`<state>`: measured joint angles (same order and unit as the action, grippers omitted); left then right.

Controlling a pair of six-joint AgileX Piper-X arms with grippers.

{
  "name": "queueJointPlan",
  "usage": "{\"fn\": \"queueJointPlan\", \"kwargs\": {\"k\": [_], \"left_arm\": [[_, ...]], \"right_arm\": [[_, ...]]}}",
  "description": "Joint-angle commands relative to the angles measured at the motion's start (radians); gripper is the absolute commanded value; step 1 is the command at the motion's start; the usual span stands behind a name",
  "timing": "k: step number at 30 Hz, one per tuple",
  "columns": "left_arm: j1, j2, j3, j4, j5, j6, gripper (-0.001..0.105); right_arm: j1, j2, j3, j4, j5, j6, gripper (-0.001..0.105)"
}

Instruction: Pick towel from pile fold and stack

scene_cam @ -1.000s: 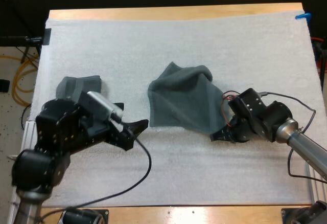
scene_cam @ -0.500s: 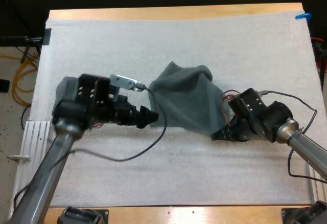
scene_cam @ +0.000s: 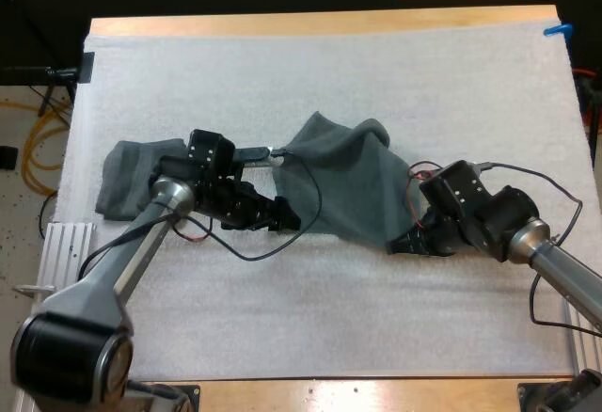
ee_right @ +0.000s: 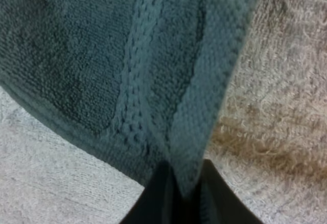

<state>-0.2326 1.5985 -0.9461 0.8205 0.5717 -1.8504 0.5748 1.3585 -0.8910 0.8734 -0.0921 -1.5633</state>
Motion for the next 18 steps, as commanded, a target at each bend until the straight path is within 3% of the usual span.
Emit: {"fn": "queueJointPlan", "kwargs": {"k": [1, 7, 11, 18], "left_arm": [[-0.003, 0.015, -0.006, -0.020, 0.015, -0.021, 0.078], [-0.003, 0.093, -0.006, -0.125, 0.108, -0.152, 0.078], [-0.003, 0.136, -0.006, -0.151, 0.111, -0.226, 0.078], [-0.042, 0.182, -0.015, -0.139, 0.109, -0.264, 0.078]], "right_arm": [[-0.002, -0.010, -0.003, 0.002, 0.006, -0.012, 0.001], [-0.002, -0.010, -0.003, 0.001, 0.006, -0.012, 0.001], [-0.002, -0.010, -0.003, 0.001, 0.006, -0.012, 0.001], [-0.002, -0.010, -0.003, 0.000, 0.006, -0.012, 0.001]]}}
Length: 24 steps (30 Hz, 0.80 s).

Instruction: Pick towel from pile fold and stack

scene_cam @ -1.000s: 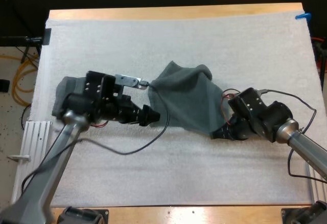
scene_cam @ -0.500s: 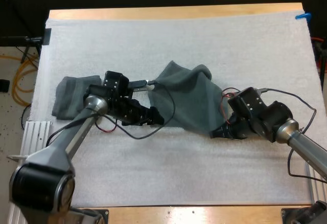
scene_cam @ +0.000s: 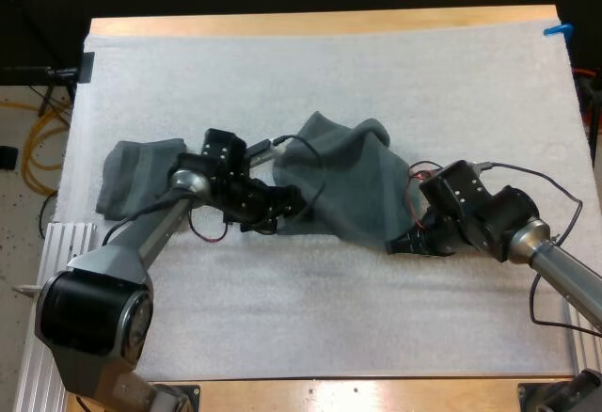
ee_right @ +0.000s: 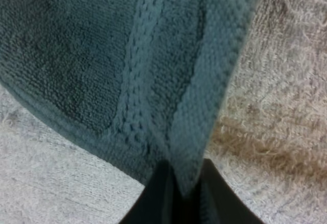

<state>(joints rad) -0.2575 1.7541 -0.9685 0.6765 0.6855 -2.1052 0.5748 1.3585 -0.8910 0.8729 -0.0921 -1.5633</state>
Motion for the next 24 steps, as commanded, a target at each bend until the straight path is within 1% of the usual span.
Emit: {"fn": "queueJointPlan", "kwargs": {"k": [1, 5, 7, 10, 12, 15, 17, 18, 20, 24], "left_arm": [[-0.033, 0.027, 0.008, -0.008, -0.001, -0.015, 0.078], [-0.080, 0.027, 0.008, -0.022, -0.007, -0.023, 0.076], [-0.085, 0.027, 0.008, -0.021, -0.029, -0.023, 0.075], [-0.084, 0.027, 0.008, -0.020, -0.038, -0.023, 0.074], [-0.082, 0.027, 0.008, -0.020, -0.038, -0.023, 0.070], [-0.082, 0.027, 0.008, -0.020, -0.052, -0.023, 0.053], [-0.082, 0.027, 0.008, -0.020, -0.070, -0.023, 0.034], [-0.082, 0.027, 0.008, -0.020, -0.074, -0.022, 0.026], [-0.082, 0.027, 0.008, -0.020, -0.084, -0.005, 0.001], [-0.082, 0.015, -0.005, -0.022, -0.084, 0.029, 0.000]], "right_arm": [[-0.002, -0.010, -0.003, 0.000, 0.006, -0.012, 0.001], [-0.002, -0.010, -0.003, 0.000, 0.006, -0.012, 0.001], [-0.002, -0.010, -0.003, 0.000, 0.006, -0.012, 0.001], [-0.002, -0.010, -0.003, 0.000, 0.006, -0.012, 0.001], [-0.002, -0.010, -0.003, 0.000, 0.006, -0.012, 0.001], [-0.002, -0.010, -0.003, 0.000, 0.006, -0.012, 0.001], [-0.002, -0.010, -0.003, 0.000, 0.006, -0.012, 0.001], [-0.002, -0.010, -0.003, 0.000, 0.006, -0.012, 0.001], [-0.002, -0.010, -0.003, 0.000, 0.006, -0.012, 0.001], [-0.002, -0.010, -0.003, -0.017, 0.007, -0.012, 0.001]]}}
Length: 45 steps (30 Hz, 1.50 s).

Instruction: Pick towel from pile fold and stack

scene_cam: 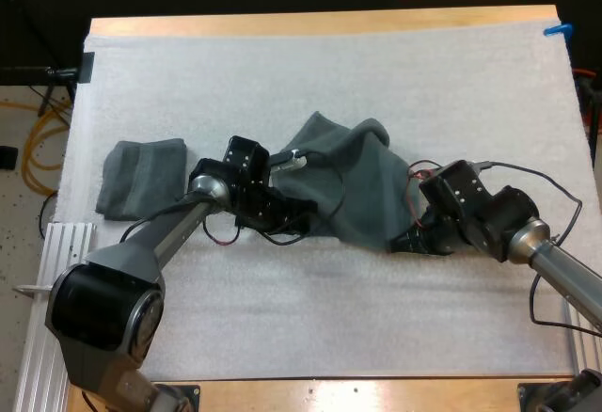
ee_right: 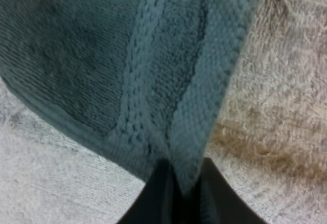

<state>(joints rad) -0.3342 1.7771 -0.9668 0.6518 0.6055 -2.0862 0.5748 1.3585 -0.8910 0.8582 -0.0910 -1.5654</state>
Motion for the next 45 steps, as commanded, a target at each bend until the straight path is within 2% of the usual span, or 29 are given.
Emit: {"fn": "queueJointPlan", "kwargs": {"k": [1, 7, 12, 18, 25, 30, 35, 45], "left_arm": [[-0.005, -0.021, -0.012, 0.005, -0.004, 0.022, 0.000], [-0.005, -0.191, -0.068, 0.003, -0.035, 0.075, 0.000], [0.010, -0.318, -0.133, 0.003, -0.055, 0.080, 0.000], [0.086, -0.395, -0.233, 0.066, -0.055, 0.083, 0.000], [0.137, -0.451, -0.306, 0.107, -0.052, 0.140, 0.000], [0.137, -0.455, -0.350, 0.120, -0.037, 0.140, 0.000], [0.137, -0.471, -0.415, 0.238, -0.015, 0.166, 0.000], [0.128, -0.595, -0.421, 0.407, -0.015, 0.190, 0.000]], "right_arm": [[-0.002, -0.010, -0.003, -0.016, 0.011, -0.010, 0.001], [-0.002, -0.010, -0.003, -0.141, 0.107, -0.010, 0.001], [-0.002, -0.010, -0.013, -0.287, 0.199, -0.010, 0.001], [-0.015, -0.010, -0.109, -0.385, 0.303, -0.010, 0.001], [-0.084, -0.010, -0.241, -0.385, 0.310, -0.073, 0.001], [-0.127, -0.010, -0.293, -0.381, 0.254, -0.101, 0.001], [-0.123, -0.049, -0.365, -0.250, 0.180, -0.100, 0.001], [-0.034, -0.180, -0.402, -0.019, 0.130, -0.106, 0.001]]}}
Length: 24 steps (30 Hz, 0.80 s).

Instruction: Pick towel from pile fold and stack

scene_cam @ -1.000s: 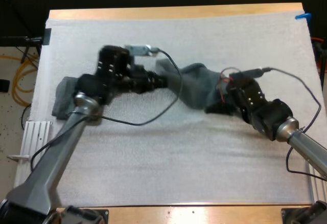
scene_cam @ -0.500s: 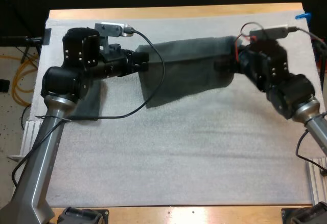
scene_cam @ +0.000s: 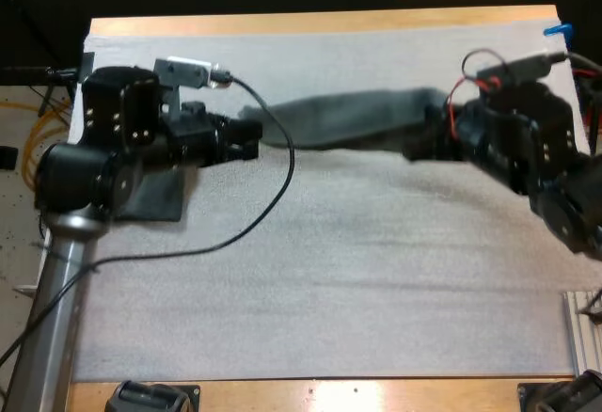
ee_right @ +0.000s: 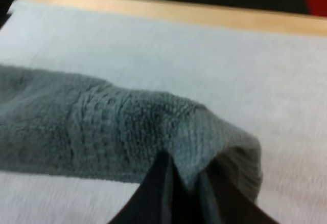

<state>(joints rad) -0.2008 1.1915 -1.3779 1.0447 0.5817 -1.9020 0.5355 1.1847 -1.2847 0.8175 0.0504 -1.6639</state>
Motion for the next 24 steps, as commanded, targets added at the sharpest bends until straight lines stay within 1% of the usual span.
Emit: {"fn": "queueJointPlan", "kwargs": {"k": [1, 4, 6, 8, 10, 13, 15, 17, 19, 20, 22, 24], "left_arm": [[-0.012, -0.025, -0.010, 0.037, 0.010, 0.009, 0.000], [-0.040, -0.059, -0.010, 0.099, 0.006, 0.016, 0.000], [-0.070, -0.076, -0.010, 0.144, -0.017, 0.020, 0.000], [-0.110, -0.095, -0.010, 0.205, -0.072, 0.023, 0.000], [-0.165, -0.115, -0.007, 0.271, -0.159, 0.023, 0.000], [-0.220, -0.126, 0.014, 0.303, -0.219, 0.020, 0.000], [-0.241, -0.126, 0.048, 0.304, -0.222, 0.015, 0.000], [-0.255, -0.124, 0.102, 0.279, -0.244, 0.015, 0.000], [-0.250, -0.121, 0.189, 0.197, -0.281, -0.003, 0.000], [-0.241, -0.119, 0.208, 0.162, -0.286, -0.007, 0.000], [-0.203, -0.096, 0.280, 0.034, -0.289, -0.030, 0.000], [-0.168, -0.065, 0.322, -0.056, -0.289, -0.037, 0.000]], "right_arm": [[0.020, -0.018, -0.008, 0.051, -0.011, -0.004, 0.001], [0.061, -0.046, -0.008, 0.128, -0.011, 0.008, 0.001], [0.086, -0.063, -0.008, 0.172, -0.011, 0.022, 0.001], [0.107, -0.079, -0.008, 0.219, -0.011, 0.052, 0.001], [0.122, -0.097, -0.008, 0.292, -0.011, 0.084, 0.001], [0.132, -0.103, -0.008, 0.399, -0.043, 0.108, 0.001], [0.132, -0.097, 0.002, 0.443, -0.075, 0.116, 0.001], [0.132, -0.090, 0.032, 0.444, -0.095, 0.116, 0.001], [0.130, -0.068, 0.085, 0.397, -0.094, 0.116, 0.001], [0.127, -0.055, 0.102, 0.376, -0.094, 0.116, 0.001], [0.102, -0.002, 0.154, 0.287, -0.096, 0.116, 0.001], [0.058, 0.051, 0.180, 0.198, -0.096, 0.116, 0.001]]}}
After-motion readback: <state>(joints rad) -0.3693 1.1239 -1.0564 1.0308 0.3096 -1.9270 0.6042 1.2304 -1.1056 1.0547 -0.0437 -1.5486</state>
